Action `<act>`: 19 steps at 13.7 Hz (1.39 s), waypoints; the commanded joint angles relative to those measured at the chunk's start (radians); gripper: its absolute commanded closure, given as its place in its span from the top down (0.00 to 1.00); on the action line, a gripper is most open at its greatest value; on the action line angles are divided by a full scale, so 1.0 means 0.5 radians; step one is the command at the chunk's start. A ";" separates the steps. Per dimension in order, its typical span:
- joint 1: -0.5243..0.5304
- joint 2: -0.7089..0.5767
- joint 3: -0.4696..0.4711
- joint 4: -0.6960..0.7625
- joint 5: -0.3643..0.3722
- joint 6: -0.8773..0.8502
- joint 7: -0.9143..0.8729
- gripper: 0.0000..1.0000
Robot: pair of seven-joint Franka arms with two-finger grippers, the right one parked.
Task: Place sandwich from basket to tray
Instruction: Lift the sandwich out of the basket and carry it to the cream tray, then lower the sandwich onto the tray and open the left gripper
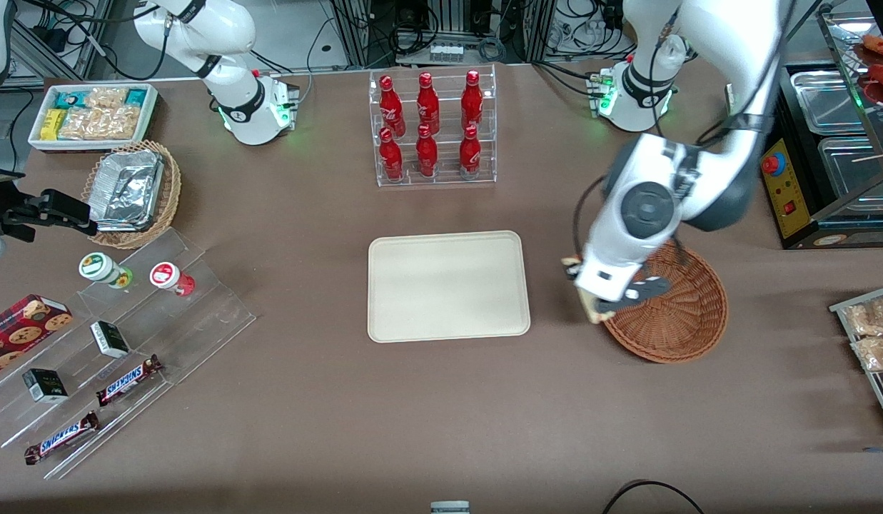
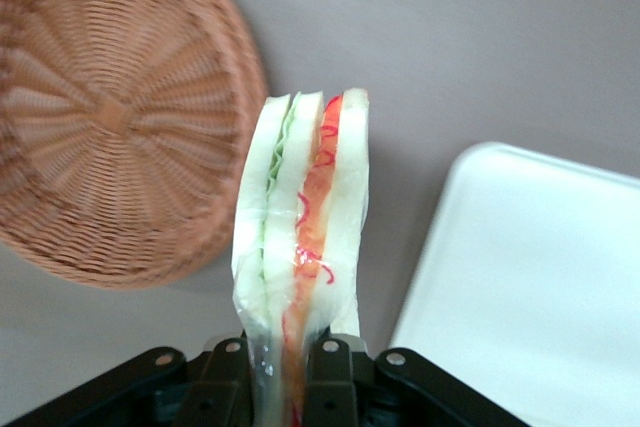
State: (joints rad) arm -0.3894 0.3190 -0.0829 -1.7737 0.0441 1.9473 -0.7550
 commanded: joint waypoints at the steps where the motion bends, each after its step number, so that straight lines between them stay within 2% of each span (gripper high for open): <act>1: -0.205 0.175 0.025 0.224 -0.024 -0.057 -0.002 0.00; 4: -0.368 0.346 0.025 0.436 -0.033 -0.078 -0.009 0.00; 7: -0.451 0.512 0.022 0.605 -0.122 -0.072 0.049 0.00; 10: -0.473 0.684 -0.082 0.789 -0.125 -0.075 0.111 0.00; 19: -0.574 1.110 -0.086 1.249 -0.094 -0.167 -0.021 0.00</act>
State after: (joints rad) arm -0.6487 0.8052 -0.1355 -1.2564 -0.0048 1.9147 -0.7317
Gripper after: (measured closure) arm 0.819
